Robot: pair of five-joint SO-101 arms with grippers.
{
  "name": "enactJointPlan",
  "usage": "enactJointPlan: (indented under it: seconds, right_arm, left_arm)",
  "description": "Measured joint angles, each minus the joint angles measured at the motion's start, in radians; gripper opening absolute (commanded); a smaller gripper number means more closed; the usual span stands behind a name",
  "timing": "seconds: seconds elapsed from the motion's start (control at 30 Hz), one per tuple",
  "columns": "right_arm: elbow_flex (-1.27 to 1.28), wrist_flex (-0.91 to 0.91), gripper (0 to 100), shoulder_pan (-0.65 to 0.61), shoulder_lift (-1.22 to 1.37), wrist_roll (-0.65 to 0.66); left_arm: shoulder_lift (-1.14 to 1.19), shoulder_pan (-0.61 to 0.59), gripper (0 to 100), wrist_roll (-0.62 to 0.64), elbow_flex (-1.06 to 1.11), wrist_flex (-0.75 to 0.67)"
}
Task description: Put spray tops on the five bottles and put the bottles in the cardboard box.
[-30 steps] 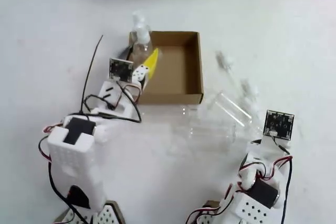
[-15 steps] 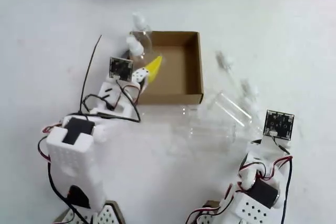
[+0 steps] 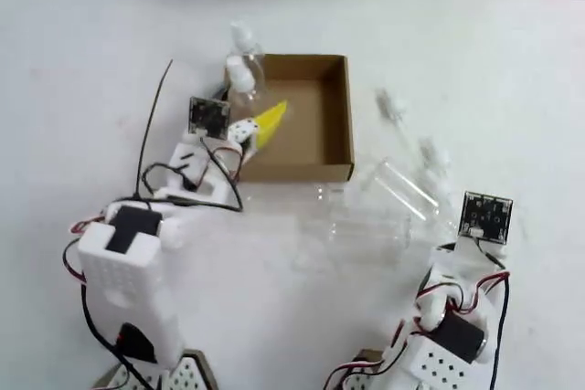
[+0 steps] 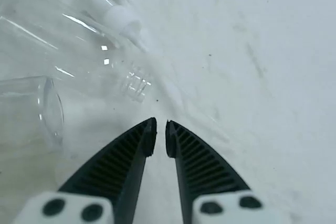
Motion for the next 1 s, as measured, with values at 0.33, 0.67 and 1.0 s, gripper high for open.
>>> enactJointPlan:
  seconds: [0.33,0.67,1.0]
  right_arm:
    - [0.000,0.000,1.5,0.000,0.000,0.000]
    - [0.000,0.000,1.5,0.000,0.000,0.000]
    - [0.000,0.000,1.5,0.000,0.000,0.000]
  left_arm:
    - [-0.077,-0.002,37,0.000,0.057,0.000]
    - [-0.388,-0.002,21,0.000,0.250,0.060]
    - [-0.910,-0.002,6,0.000,0.477,0.296]
